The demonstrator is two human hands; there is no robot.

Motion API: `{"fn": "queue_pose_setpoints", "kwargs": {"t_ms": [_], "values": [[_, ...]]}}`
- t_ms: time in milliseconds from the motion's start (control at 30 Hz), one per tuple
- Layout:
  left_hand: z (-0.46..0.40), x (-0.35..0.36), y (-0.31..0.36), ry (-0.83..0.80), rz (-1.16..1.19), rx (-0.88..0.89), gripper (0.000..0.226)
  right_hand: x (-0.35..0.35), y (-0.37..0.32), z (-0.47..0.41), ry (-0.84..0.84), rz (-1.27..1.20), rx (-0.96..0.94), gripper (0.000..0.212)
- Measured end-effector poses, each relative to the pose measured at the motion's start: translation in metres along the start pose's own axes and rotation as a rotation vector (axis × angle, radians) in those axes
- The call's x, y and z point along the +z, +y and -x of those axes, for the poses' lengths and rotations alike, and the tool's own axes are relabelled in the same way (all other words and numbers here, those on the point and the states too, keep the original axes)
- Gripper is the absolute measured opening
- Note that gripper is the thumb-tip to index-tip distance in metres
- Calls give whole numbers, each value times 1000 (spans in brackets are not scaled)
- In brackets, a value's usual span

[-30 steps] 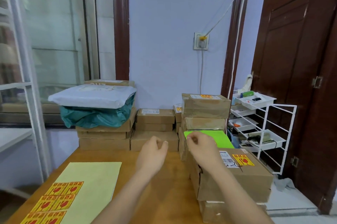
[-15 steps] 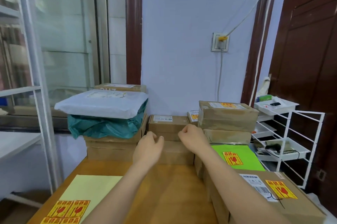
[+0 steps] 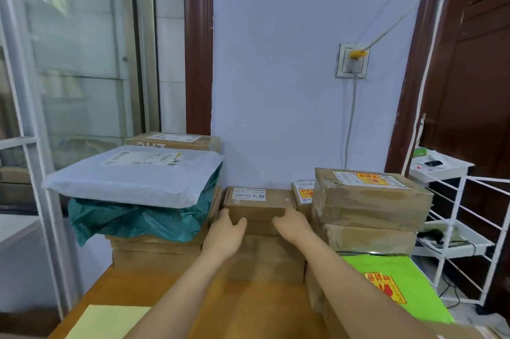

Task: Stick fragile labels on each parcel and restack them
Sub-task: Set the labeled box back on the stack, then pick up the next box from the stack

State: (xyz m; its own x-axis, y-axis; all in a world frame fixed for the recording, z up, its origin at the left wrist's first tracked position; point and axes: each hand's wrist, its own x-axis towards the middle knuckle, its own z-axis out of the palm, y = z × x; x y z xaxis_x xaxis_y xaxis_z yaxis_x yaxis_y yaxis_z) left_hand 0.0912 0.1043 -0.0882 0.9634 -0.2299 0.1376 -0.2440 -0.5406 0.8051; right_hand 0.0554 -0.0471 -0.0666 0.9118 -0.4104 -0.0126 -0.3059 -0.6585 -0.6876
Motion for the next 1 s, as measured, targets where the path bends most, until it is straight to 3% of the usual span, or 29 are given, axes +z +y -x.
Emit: {"fn": "queue_pose_setpoints", "kwargs": {"t_ms": [267, 600, 1000], "values": [[-49, 20, -18, -20, 44, 13, 69, 17, 11, -39, 37, -30, 33, 74], [-76, 35, -16, -28, -121, -41, 69, 34, 20, -60, 89, 184, 39, 67], [-83, 47, -21, -20, -159, -121, 66, 36, 21, -63, 99, 284, 35, 61]]}}
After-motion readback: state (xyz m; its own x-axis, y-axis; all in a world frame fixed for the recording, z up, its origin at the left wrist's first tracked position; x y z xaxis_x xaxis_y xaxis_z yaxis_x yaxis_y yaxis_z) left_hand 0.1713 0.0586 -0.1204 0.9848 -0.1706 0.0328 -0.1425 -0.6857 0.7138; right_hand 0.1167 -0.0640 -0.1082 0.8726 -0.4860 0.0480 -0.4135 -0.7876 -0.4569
